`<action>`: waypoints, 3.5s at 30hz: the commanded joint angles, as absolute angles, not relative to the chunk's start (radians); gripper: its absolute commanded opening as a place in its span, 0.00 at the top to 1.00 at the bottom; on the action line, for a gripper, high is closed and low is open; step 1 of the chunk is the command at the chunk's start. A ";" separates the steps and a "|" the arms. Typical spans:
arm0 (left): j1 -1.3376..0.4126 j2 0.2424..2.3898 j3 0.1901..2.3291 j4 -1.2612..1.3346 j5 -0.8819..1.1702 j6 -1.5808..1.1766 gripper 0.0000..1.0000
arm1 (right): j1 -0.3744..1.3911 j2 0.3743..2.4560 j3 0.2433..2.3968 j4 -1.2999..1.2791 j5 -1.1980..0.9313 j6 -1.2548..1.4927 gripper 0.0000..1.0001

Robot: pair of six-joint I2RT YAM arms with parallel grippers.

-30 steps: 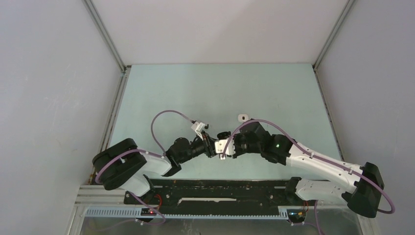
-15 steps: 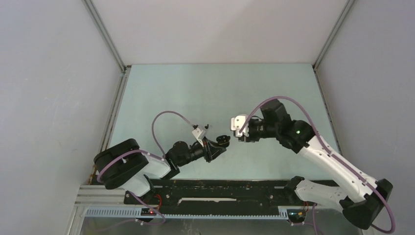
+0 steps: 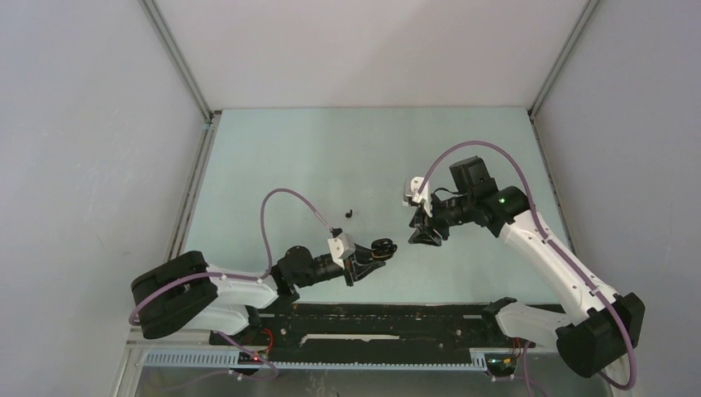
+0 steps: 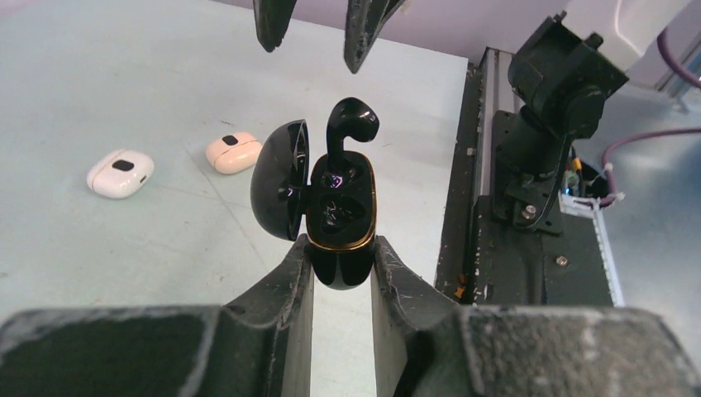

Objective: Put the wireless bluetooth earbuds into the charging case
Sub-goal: Adjust the right earbud in the right side groove of the charging case, then rotate the left earbud at the center of the board.

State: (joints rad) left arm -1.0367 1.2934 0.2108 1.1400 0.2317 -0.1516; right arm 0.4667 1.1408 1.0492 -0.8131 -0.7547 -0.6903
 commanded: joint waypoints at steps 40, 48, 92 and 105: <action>-1.104 1.344 0.235 1.116 0.307 0.069 1.00 | 0.660 1.409 1.113 -0.884 -0.787 -0.722 0.28; -1.105 1.339 0.231 1.115 0.298 0.071 1.00 | 0.641 1.383 1.117 -0.904 -0.798 -0.736 0.24; -1.101 0.403 0.080 0.314 -0.345 -0.212 1.00 | 0.639 2.213 1.900 -0.707 -0.387 -0.329 0.53; -1.108 0.442 0.110 0.307 -0.331 -0.209 1.00 | 0.667 2.330 1.968 -0.725 -0.330 -0.355 0.51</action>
State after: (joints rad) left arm -1.1011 0.4397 0.0544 0.2836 -0.3332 -0.2024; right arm 0.6567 2.3142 1.9163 -0.7227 -0.3355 -0.3481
